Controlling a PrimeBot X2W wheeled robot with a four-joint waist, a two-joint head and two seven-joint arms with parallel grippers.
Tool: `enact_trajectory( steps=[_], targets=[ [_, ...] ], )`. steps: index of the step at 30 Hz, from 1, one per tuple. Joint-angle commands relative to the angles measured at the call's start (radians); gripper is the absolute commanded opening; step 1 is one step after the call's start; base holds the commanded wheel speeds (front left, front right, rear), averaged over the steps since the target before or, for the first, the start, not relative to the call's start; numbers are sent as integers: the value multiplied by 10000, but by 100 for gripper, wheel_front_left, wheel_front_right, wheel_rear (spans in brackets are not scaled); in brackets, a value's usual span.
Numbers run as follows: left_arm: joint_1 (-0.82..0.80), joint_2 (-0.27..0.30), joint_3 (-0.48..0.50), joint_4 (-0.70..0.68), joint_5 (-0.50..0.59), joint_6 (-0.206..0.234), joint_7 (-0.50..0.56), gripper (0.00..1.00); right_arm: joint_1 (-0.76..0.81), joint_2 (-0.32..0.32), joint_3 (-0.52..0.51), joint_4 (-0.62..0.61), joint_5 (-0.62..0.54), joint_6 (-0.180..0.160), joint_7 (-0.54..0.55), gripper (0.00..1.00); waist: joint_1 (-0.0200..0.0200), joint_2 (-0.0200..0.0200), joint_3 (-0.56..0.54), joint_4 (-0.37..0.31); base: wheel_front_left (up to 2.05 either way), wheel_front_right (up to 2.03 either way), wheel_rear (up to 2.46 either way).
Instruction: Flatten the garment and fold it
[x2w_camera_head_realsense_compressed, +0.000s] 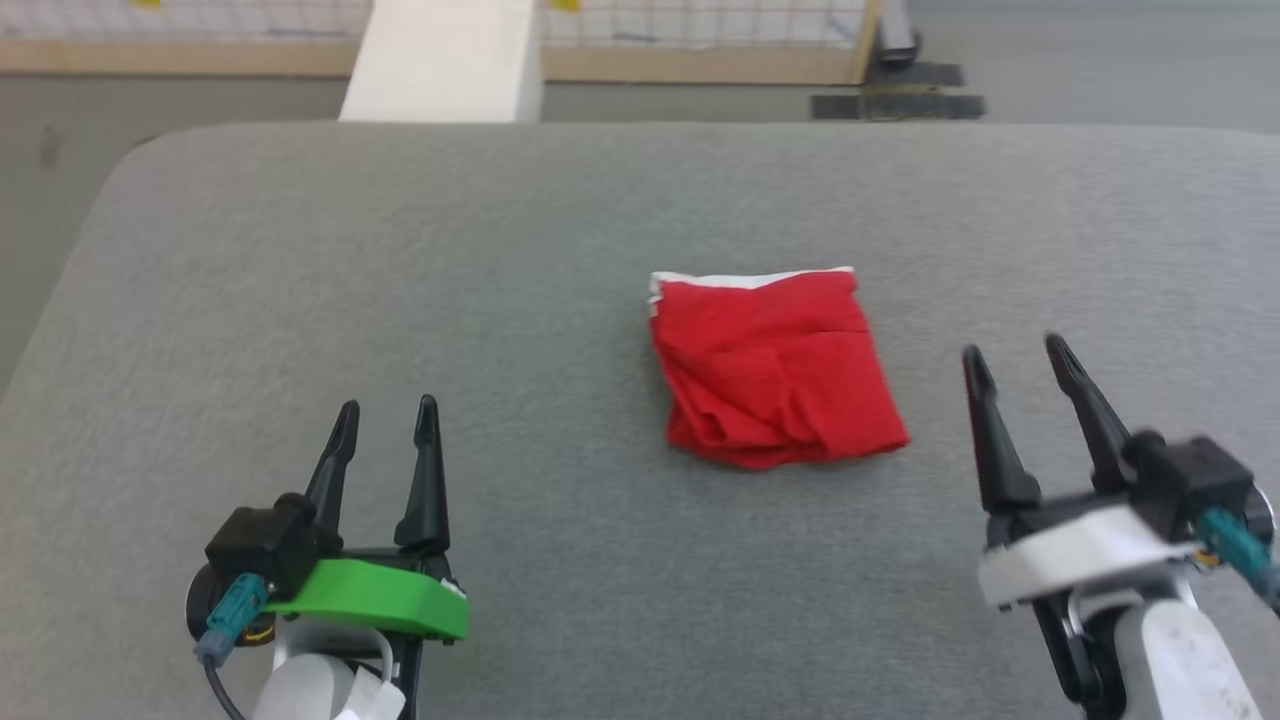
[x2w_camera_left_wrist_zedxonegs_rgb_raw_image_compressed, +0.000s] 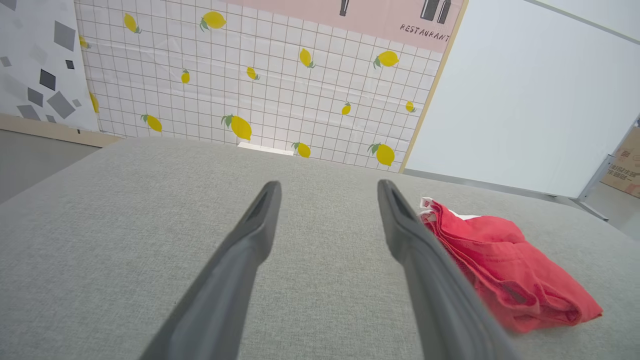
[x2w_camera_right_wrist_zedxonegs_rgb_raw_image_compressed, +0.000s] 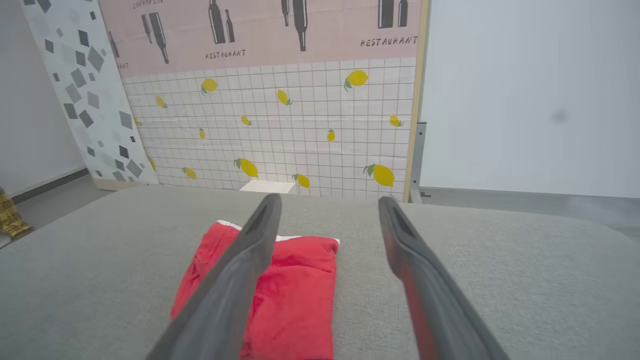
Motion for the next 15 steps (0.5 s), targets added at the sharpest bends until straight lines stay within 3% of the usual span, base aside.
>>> enact_trajectory(
  steps=[1, 7, 15],
  targets=[
    [189, -20, 58, 22, 120, -2, -47, 100, 174, 74, -109, 81, -95, -15, -197, 100, 1, 0, -370, -506, 0, 0, 0],
    [457, -20, 234, 49, 275, 4, -47, 100, 778, 187, -366, 267, -472, -15, -708, 100, 1, 0, -584, -872, 0, 0, 0],
    [641, -20, 289, 47, 516, -34, -47, 100, 1297, 125, -412, 338, -724, -15, -864, 100, 1, 0, -699, -868, 0, 0, 0]
  ],
)
